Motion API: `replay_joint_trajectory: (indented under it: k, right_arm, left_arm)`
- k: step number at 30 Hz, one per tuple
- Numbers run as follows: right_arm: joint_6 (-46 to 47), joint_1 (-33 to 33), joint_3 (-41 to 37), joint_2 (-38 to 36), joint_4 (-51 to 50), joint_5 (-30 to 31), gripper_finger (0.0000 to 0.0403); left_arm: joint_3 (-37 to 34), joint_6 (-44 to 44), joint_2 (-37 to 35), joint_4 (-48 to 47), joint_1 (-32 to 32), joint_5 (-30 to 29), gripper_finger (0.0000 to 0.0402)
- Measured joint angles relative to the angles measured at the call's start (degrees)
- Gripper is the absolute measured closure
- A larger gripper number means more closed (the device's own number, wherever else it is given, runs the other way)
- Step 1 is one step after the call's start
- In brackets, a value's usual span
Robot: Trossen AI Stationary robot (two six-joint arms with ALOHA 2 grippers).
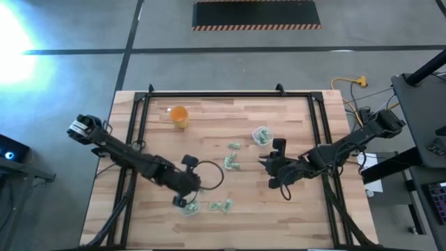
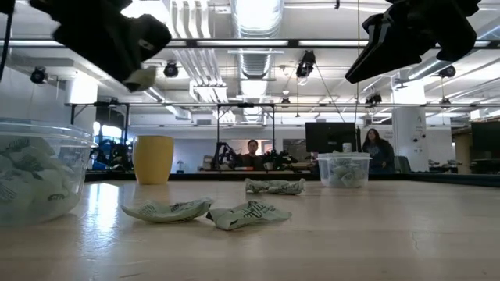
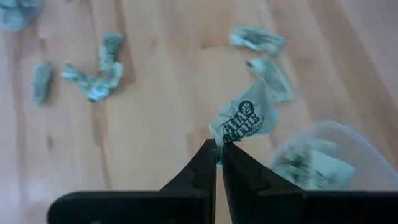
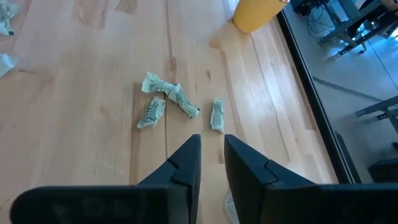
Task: Pick and place Stevia / Truvia into bins
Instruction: Put the green stevia packet into the bottom transparent container
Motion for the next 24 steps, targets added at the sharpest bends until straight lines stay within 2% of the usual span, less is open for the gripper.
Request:
replay_joint_trajectory:
  k: [10, 24]
  right_arm:
    - [0.84, 0.0, -0.22, 0.0, 0.09, 0.0, 0.0345]
    - [1.64, 0.0, -0.22, 0.0, 0.15, 0.02, 0.0347]
  left_arm:
    - [-3.52, -10.54, 0.22, -0.59, -5.14, 0.1, 0.04]
    - [-3.8, -18.19, 0.31, -0.36, -8.89, 0.01, 0.04]
